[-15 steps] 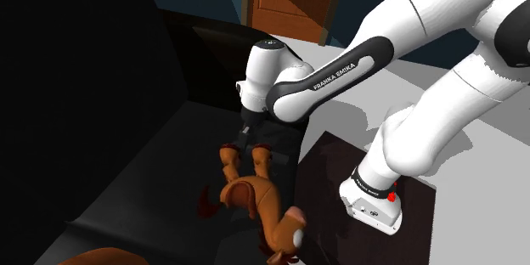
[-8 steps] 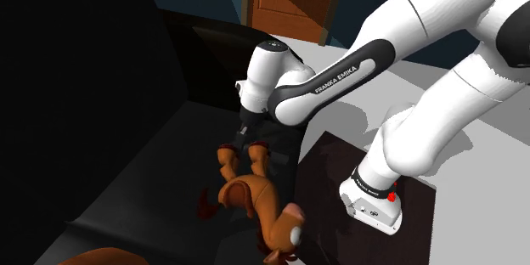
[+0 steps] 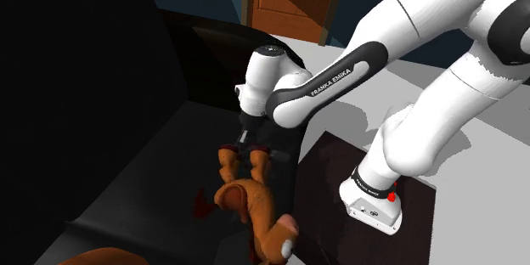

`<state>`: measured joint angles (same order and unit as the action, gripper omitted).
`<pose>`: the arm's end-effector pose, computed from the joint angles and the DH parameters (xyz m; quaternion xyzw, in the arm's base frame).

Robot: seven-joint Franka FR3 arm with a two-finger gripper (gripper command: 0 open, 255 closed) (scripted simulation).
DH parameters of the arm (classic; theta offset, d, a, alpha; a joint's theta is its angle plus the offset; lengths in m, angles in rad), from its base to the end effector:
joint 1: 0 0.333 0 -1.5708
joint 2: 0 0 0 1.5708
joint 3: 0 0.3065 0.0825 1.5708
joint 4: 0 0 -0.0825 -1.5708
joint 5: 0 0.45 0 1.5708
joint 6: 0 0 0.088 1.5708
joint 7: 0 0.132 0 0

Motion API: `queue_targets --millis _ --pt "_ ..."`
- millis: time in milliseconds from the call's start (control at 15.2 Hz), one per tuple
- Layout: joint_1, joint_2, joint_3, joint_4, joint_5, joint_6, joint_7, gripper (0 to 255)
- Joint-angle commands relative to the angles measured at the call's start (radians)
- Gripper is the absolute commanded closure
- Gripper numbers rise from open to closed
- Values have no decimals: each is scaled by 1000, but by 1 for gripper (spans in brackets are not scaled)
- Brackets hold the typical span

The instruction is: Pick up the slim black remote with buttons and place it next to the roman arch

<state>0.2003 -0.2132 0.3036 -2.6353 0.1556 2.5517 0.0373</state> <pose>0.4227 0.2230 0.2421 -0.9836 -0.1688 -0.0555 0.0313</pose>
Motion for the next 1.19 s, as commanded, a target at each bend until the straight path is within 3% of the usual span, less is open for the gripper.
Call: queue_targets --millis 0,1122 --pt "2 -28 -8 9 4 -128 -8 255" --pt "6 -180 -37 127 10 -396 -14 255"
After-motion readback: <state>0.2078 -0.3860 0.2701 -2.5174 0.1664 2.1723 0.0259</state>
